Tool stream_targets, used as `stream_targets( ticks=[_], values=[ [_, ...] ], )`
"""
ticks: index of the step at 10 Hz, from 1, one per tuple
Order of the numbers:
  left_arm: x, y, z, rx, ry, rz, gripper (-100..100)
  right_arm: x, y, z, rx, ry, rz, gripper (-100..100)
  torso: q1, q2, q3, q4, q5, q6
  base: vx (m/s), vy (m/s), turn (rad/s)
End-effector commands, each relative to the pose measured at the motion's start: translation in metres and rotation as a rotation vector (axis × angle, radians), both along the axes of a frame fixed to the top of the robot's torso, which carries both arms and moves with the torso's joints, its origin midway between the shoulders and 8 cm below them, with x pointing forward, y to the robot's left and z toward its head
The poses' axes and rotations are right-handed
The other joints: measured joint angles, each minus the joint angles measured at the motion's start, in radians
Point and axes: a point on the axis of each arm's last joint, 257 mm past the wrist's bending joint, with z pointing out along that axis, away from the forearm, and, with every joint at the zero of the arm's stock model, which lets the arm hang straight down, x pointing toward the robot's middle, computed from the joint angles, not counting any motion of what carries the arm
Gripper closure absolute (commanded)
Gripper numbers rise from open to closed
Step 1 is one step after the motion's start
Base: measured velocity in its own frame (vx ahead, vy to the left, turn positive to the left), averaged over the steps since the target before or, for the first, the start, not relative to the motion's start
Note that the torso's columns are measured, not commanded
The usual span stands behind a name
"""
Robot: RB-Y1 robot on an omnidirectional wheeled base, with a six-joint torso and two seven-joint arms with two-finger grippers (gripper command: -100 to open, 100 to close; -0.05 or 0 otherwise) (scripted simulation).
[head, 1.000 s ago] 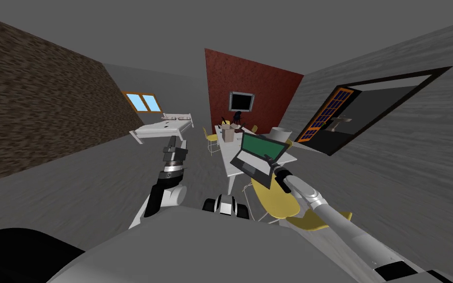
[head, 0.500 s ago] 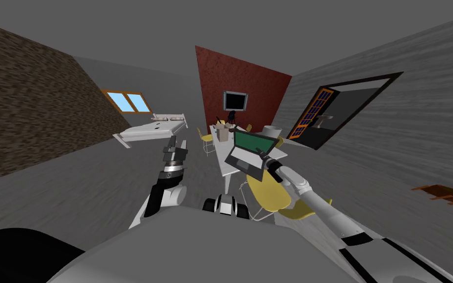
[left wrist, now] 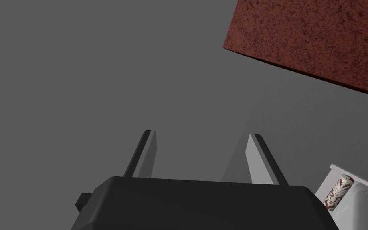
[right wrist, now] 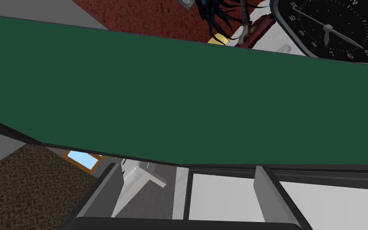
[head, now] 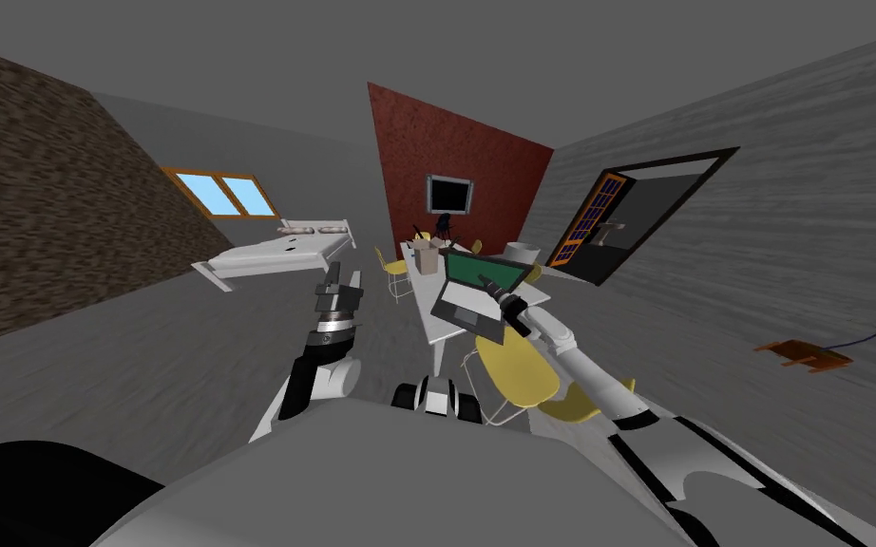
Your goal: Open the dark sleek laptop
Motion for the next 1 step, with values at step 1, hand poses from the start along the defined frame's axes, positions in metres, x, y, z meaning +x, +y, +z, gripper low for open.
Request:
stream_targets(
  ticks=[1],
  values=[
    [0.0,0.0,0.0,0.0,0.0,0.0,0,-0.006,0.0175,0.0105,-0.069,-0.05,0.059,-100,-0.001,0.002,0.001,0.0,-0.001,0.001,-0.012,-0.013,0.04]
  ],
)
